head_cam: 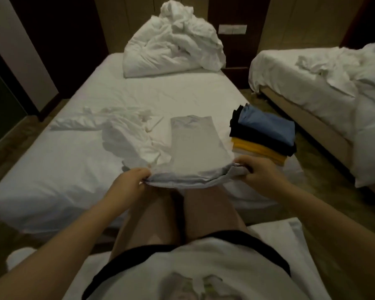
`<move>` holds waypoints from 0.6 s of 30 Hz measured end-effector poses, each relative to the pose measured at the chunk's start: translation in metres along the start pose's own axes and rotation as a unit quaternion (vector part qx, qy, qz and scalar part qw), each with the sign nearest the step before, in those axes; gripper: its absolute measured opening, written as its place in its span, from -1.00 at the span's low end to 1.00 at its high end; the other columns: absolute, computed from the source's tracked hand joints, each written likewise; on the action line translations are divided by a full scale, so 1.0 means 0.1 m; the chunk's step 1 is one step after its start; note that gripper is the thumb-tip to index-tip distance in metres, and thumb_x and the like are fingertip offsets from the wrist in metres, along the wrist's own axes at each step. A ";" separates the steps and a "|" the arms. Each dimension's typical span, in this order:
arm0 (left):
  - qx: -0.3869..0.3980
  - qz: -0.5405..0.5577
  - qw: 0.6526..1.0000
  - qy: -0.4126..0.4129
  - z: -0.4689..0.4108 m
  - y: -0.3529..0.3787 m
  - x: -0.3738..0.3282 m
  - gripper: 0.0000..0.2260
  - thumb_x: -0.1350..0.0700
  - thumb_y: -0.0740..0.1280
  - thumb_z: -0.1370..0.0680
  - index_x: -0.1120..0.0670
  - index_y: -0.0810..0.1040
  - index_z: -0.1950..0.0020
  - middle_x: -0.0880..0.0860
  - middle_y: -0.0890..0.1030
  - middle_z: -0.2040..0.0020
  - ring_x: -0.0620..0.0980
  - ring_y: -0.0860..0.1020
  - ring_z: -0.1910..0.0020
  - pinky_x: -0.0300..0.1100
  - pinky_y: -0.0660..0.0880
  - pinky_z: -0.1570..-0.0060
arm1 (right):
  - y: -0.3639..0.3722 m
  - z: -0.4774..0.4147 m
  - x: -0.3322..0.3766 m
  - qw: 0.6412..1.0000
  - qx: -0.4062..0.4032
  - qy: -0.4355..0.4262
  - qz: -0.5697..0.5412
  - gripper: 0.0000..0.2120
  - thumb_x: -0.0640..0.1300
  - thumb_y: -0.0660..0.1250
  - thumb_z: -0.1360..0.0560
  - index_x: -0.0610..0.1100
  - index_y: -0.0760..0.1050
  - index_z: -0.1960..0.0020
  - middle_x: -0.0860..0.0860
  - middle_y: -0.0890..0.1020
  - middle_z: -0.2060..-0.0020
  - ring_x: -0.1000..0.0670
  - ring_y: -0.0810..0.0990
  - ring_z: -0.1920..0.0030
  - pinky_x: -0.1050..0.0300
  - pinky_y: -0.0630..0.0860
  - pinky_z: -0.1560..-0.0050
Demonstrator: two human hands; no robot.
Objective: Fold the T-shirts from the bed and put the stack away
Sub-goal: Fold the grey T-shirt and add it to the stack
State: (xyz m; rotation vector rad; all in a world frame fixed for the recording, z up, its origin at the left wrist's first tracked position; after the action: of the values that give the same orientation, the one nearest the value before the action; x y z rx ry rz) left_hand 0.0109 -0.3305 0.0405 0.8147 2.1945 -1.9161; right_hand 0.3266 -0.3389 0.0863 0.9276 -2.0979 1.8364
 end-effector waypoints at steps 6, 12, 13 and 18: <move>0.055 0.042 0.996 -0.048 0.40 0.59 0.11 -0.83 0.17 0.24 -0.37 0.21 0.56 0.16 0.18 0.60 0.12 0.14 0.55 0.09 -0.20 0.25 0.21 | 0.52 0.59 -0.17 1.000 0.000 0.016 -0.013 -0.80 -0.27 0.37 -0.40 -0.07 0.60 0.02 0.01 0.66 0.21 0.01 0.58 0.20 0.17 0.43 0.20; 0.053 0.144 0.983 -0.099 0.46 0.52 0.15 -0.85 0.03 0.32 -0.38 0.10 0.49 0.31 0.04 0.61 0.14 -0.03 0.55 0.14 -0.24 0.35 0.18 | 0.53 0.82 -0.27 0.997 0.049 -0.038 0.037 -0.87 -0.14 0.37 -0.34 -0.04 0.59 0.10 0.14 0.61 0.27 0.01 0.60 0.26 -0.04 0.55 0.22; 0.038 0.182 0.975 -0.121 0.46 0.49 0.18 -0.86 0.07 0.38 -0.40 0.06 0.49 0.33 0.01 0.60 0.09 -0.12 0.55 0.15 -0.27 0.40 0.13 | 0.49 0.84 -0.28 0.996 0.037 -0.058 0.056 -0.87 -0.06 0.33 -0.37 -0.04 0.59 0.10 0.14 0.60 0.29 0.00 0.60 0.28 -0.05 0.54 0.22; 0.001 0.262 0.949 -0.173 0.55 0.47 0.20 -0.78 0.36 0.40 -0.43 0.07 0.54 0.31 0.04 0.60 0.00 -0.25 0.57 0.15 -0.38 0.48 0.05 | 0.27 1.02 -0.26 0.986 -0.041 -0.120 0.107 -0.80 0.02 0.24 -0.44 -0.06 0.56 0.09 0.03 0.64 0.21 0.00 0.58 0.19 0.06 0.41 0.12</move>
State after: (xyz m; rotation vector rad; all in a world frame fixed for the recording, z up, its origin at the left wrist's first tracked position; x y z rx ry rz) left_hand 0.0015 -0.3734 -0.0197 0.8704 1.5742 -1.6413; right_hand 0.3567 -0.4261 0.0287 0.9791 -2.4868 1.7950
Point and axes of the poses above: each hand's wrist, its own z-axis away from the middle knuckle, its own y-axis out of the palm, x = y × z, the point moved 5 cm from there along -z, towards the middle knuckle
